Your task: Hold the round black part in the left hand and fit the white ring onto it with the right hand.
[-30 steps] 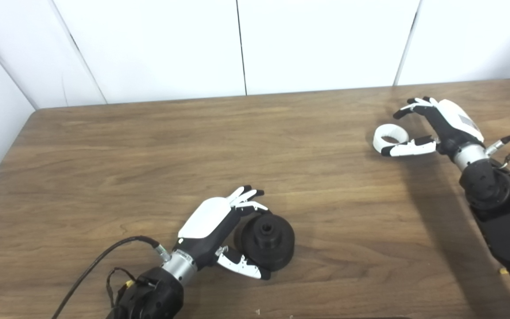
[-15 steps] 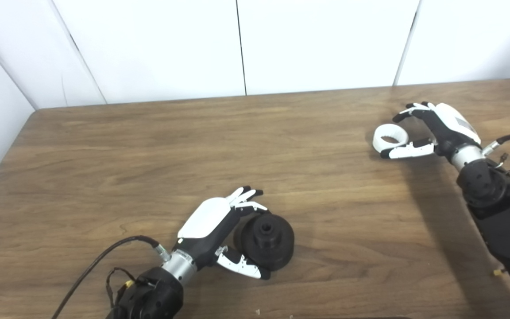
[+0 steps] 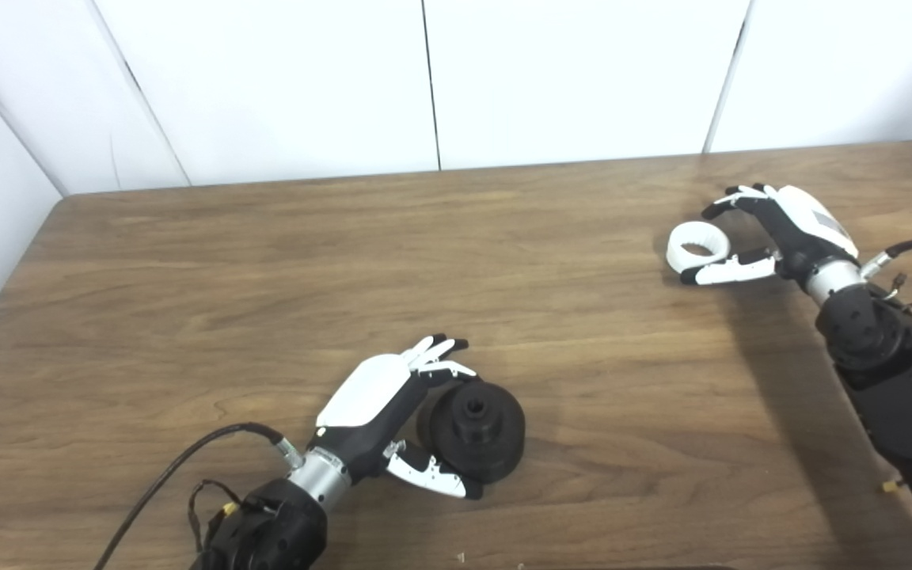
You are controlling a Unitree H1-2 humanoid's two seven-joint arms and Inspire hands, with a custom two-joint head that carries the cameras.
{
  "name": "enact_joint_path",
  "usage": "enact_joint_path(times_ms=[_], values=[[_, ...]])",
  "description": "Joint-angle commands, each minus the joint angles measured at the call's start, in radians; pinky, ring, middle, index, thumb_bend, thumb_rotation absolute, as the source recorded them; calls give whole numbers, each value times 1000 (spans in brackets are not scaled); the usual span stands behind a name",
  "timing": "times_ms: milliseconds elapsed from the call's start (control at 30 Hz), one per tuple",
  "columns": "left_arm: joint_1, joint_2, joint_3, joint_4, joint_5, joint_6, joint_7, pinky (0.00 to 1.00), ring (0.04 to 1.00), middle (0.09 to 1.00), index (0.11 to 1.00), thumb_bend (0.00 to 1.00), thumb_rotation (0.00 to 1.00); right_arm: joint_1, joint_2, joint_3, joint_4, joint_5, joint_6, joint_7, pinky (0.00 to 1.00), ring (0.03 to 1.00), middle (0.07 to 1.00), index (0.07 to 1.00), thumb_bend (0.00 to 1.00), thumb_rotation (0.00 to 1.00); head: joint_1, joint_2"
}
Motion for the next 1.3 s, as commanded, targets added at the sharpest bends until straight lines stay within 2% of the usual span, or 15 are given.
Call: enact_joint_path(times_ms=[0,867,1267], values=[[-4,7,3,-20,6,3,0,957,1000,964,693,897,215,-50,-22,-6,-19,3,-34,-29,1000,1000,924,715,1000,377,0,2],[1,2,4,-30,1,17,-3,948,1000,963,699,897,211,-50,-11,15,9,-3,-75,-97,1000,999,883,592,901,209,-1,5],[3,3,-2,-33,7,27,-7,980,1000,967,703,896,206,-41,-12,8,13,5,-110,-122,994,974,865,568,849,285,-1,3]])
